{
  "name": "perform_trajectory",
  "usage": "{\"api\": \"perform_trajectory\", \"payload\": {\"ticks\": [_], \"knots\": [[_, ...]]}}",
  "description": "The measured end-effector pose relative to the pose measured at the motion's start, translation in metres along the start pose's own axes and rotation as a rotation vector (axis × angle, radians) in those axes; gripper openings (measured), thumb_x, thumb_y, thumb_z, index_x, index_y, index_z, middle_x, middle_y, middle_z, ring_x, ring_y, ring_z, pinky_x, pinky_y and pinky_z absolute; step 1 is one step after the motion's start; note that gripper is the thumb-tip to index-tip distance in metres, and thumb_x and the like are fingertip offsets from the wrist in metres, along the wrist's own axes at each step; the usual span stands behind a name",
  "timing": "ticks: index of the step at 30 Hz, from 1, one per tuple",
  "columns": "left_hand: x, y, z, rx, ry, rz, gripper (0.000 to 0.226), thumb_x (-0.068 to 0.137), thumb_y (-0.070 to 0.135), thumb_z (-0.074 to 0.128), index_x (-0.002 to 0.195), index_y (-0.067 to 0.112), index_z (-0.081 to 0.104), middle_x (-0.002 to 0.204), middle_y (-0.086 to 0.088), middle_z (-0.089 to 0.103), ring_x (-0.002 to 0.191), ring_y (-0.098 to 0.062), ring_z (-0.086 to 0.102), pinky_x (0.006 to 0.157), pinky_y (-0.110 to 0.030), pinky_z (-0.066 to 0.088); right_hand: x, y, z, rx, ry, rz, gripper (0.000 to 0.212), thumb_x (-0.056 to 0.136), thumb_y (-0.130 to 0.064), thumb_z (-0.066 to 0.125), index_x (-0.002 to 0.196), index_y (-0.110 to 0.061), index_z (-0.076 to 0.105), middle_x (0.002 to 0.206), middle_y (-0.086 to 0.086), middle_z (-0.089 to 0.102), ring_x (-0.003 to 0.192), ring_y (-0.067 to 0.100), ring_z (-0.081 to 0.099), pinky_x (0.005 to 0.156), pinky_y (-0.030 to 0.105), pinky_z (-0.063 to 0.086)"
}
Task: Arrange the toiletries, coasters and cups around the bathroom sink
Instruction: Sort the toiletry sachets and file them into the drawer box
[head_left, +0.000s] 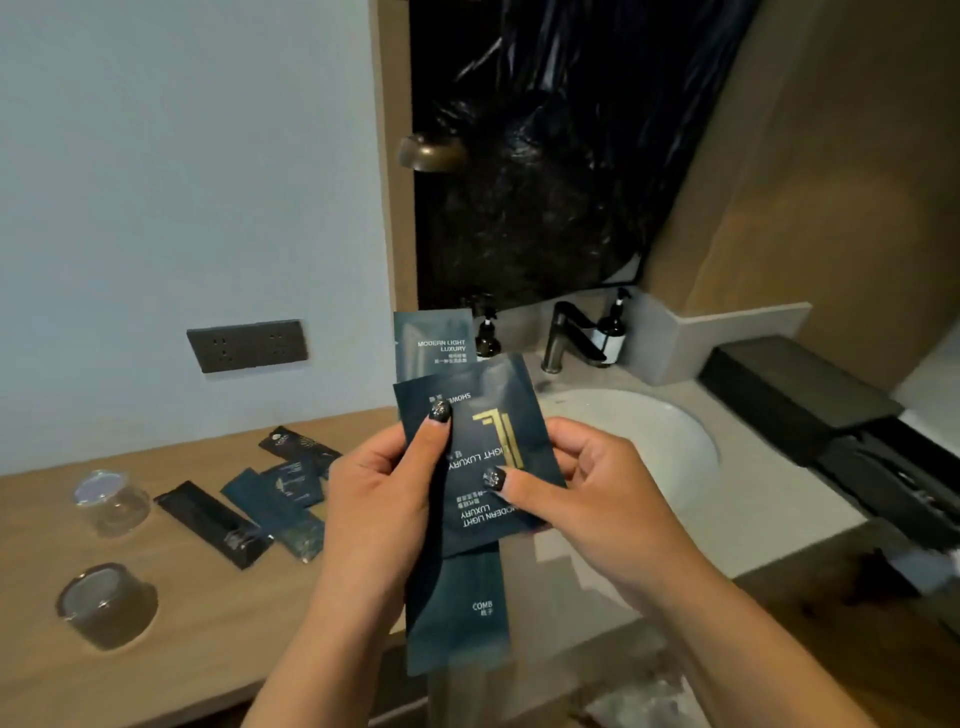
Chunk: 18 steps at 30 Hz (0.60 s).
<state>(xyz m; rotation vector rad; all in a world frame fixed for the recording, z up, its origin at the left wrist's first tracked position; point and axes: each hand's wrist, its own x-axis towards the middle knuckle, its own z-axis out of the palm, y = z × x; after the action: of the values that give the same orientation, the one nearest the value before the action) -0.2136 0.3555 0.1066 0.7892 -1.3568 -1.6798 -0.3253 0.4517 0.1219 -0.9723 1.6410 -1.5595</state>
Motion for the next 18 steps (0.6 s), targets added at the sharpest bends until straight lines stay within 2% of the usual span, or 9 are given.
{"api": "perform_trajectory", "payload": {"ticks": [3, 6, 8, 12, 14, 18], "knots": [[-0.035, -0.005, 0.042, -0.032, -0.105, -0.041, 0.024, 0.089, 0.02, 0.061, 0.073, 0.017, 0.077, 0.076, -0.008, 0.076, 0.066, -0.018, 0.07, 0.059, -0.031, 0.058, -0.039, -0.002, -0.048, -0.051, 0.08, 0.018, 0.026, 0.083, 0.01, 0.062, 0.097, -0.012, 0.068, 0.089, 0.011, 0.076, 0.076, 0.017, 0.071, 0.06, 0.026, 0.056], [-0.057, -0.009, 0.073, -0.035, -0.199, -0.097, 0.025, 0.089, 0.018, 0.061, 0.069, 0.016, 0.077, 0.075, -0.007, 0.074, 0.069, -0.019, 0.066, 0.067, -0.035, 0.052, -0.069, -0.015, -0.102, -0.212, 0.059, 0.087, 0.019, 0.087, 0.005, 0.06, 0.103, -0.004, 0.066, 0.097, 0.017, 0.073, 0.077, 0.018, 0.069, 0.059, 0.026, 0.055], [-0.066, -0.011, 0.092, -0.006, -0.264, -0.125, 0.02, 0.087, 0.019, 0.064, 0.072, 0.017, 0.078, 0.08, -0.007, 0.075, 0.076, -0.02, 0.066, 0.074, -0.037, 0.05, -0.084, -0.032, -0.14, -0.376, -0.032, 0.189, 0.016, 0.089, -0.001, 0.06, 0.104, -0.002, 0.065, 0.098, 0.014, 0.074, 0.079, 0.015, 0.069, 0.06, 0.025, 0.055], [-0.08, -0.012, 0.132, 0.148, -0.458, -0.124, 0.014, 0.085, 0.024, 0.067, 0.078, 0.02, 0.078, 0.081, -0.001, 0.076, 0.076, -0.014, 0.068, 0.069, -0.03, 0.052, -0.107, -0.075, -0.194, -0.716, -0.222, 0.381, 0.009, 0.087, -0.011, 0.067, 0.095, -0.014, 0.068, 0.085, -0.003, 0.075, 0.076, 0.007, 0.071, 0.064, 0.025, 0.057], [-0.088, -0.014, 0.152, 0.198, -0.522, -0.098, 0.009, 0.083, 0.024, 0.07, 0.079, 0.022, 0.078, 0.08, 0.0, 0.076, 0.075, -0.014, 0.069, 0.069, -0.033, 0.052, -0.114, -0.088, -0.208, -0.825, -0.232, 0.426, 0.008, 0.086, -0.012, 0.069, 0.091, -0.018, 0.068, 0.081, -0.007, 0.073, 0.07, 0.003, 0.071, 0.056, 0.019, 0.055], [-0.098, -0.024, 0.183, 0.251, -0.62, -0.093, 0.011, 0.081, 0.024, 0.073, 0.077, 0.013, 0.075, 0.072, -0.003, 0.074, 0.062, -0.011, 0.066, 0.054, -0.023, 0.05, -0.121, -0.09, -0.224, -0.874, -0.187, 0.471, 0.009, 0.083, -0.011, 0.072, 0.085, -0.018, 0.066, 0.079, -0.005, 0.071, 0.068, 0.006, 0.07, 0.049, 0.015, 0.05]]}}
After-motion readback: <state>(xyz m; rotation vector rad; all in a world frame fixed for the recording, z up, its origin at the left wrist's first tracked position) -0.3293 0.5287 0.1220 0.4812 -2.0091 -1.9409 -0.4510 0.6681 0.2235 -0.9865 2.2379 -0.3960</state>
